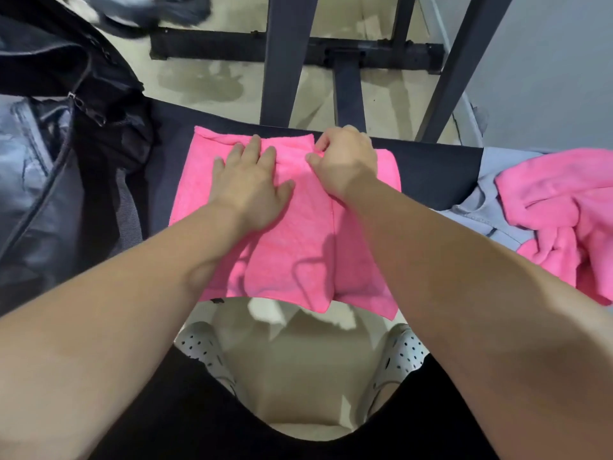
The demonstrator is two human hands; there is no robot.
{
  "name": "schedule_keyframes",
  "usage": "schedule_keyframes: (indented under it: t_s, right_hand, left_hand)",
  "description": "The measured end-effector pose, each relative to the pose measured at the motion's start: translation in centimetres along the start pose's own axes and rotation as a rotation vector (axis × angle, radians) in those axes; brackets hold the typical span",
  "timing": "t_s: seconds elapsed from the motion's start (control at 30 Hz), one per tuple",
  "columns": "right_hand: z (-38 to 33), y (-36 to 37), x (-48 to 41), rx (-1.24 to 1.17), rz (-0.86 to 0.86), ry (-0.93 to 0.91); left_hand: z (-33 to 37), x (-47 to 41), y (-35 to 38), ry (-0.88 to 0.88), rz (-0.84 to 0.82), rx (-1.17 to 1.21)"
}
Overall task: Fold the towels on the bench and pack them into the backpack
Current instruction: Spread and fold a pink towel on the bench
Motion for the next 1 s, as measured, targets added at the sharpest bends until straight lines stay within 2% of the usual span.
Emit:
schedule_keyframes:
  t_s: [0.13, 0.23, 0.37, 0.47, 0.53, 0.57, 0.7, 0.83, 1.0]
  right_hand:
    - [0.3, -0.4, -0.3, -0.243, 0.075, 0.069]
    - [1.3, -1.1, -0.5, -0.303, 0.071, 0.102]
    - [4.6, -1.7, -0.4, -0.441, 0.07, 0.272]
    - [5.9, -0.8, 0.4, -0.588, -0.044, 0.371]
    - [5.4, -0.8, 0.8, -0.616, -0.106, 0.326]
    - [4.9, -0.9, 1.0, -0.627, -0.13, 0.287]
    - [4.4, -0.9, 1.8, -0.631, -0.192, 0.224]
    - [5.4, -0.7, 2.3, -0.724, -0.193, 0.237]
    - [4.9, -1.3, 3.5, -0.68, -0.225, 0.142]
  left_hand:
    - [-0.4, 0.5, 0.9, 0.005, -0.011, 0.02]
    - [-0.4, -0.1, 0.8, 0.036, -0.043, -0.026]
    - [-0.2, -0.9, 0.3, 0.059, -0.095, -0.011]
    - [1.8, -0.3, -2.0, 0.117, 0.045, 0.016]
    - [4.4, 1.2, -4.5, 0.187, 0.253, 0.076]
    - [5.7, 2.1, -5.2, 0.206, 0.292, 0.113]
    - [9.5, 5.9, -3.1, 0.24, 0.086, 0.148]
    - [10.4, 8.6, -1.2, 0.234, -0.043, 0.16]
    - [10.0, 9.8, -0.2, 0.199, -0.147, 0.14]
Point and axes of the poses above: each hand's wrist, its own x-axis away from the middle knuckle, its own y-axis out of the palm, z = x × y, the point moved 9 cm from there along -x, towards the middle knuckle, and after that the axes turned 7 degrees about z, right-handed, at the moved point
